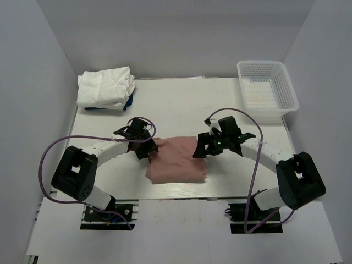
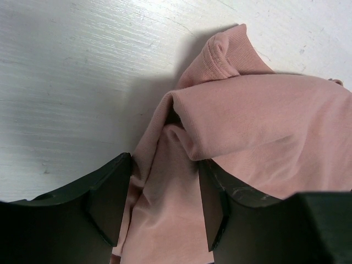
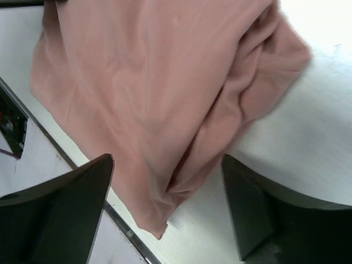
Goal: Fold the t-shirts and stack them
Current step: Smooth out wrinkles on the folded tshirt, then put the neatly folded tshirt into the corner of the board with the left arm
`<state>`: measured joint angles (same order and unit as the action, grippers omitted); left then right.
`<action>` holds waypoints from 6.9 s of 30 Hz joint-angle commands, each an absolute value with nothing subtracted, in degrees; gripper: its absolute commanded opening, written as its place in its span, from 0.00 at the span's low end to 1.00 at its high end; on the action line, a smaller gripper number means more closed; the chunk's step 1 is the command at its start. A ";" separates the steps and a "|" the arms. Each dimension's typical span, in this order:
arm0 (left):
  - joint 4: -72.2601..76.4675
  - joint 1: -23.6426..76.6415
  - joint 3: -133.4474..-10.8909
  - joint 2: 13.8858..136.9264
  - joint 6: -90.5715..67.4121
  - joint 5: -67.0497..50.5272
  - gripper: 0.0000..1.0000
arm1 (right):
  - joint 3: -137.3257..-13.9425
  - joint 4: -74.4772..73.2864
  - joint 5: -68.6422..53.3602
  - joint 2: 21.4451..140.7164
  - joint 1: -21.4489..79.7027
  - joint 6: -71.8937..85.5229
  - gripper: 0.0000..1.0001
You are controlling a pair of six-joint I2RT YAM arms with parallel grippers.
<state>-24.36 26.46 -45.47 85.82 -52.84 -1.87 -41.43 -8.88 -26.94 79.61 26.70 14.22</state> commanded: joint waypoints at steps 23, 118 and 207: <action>-23.47 26.37 -44.65 81.30 -53.61 -2.99 0.60 | -37.27 1.76 -37.10 81.91 27.61 28.04 0.00; -13.98 31.03 -46.58 98.08 -43.15 -15.12 0.72 | -48.51 -19.25 -8.62 58.53 24.17 24.70 0.91; -41.75 -14.06 -130.78 124.71 13.97 -8.09 0.03 | -62.57 -14.50 -19.78 81.55 24.26 23.56 0.91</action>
